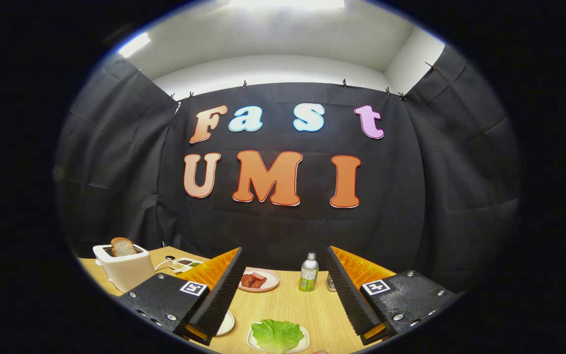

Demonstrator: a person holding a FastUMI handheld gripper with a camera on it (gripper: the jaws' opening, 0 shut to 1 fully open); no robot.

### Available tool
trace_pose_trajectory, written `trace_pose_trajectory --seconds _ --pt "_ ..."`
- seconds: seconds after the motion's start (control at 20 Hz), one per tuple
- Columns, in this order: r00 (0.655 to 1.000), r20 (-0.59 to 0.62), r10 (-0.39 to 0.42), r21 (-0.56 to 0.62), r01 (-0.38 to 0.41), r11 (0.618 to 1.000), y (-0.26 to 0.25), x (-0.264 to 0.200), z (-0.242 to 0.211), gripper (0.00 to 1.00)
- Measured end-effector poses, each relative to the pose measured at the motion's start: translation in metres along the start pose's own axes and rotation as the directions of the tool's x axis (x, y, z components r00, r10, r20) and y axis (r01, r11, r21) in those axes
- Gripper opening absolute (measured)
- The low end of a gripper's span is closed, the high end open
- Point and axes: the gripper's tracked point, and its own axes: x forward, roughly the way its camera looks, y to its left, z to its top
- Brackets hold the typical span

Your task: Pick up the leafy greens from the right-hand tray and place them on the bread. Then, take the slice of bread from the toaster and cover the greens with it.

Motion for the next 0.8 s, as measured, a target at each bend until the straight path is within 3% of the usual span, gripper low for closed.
trace_pose_trajectory --seconds 0.8 --pt "1.000 0.008 0.025 0.001 -0.025 1.000 0.0054 -0.0060 0.0027 0.99"
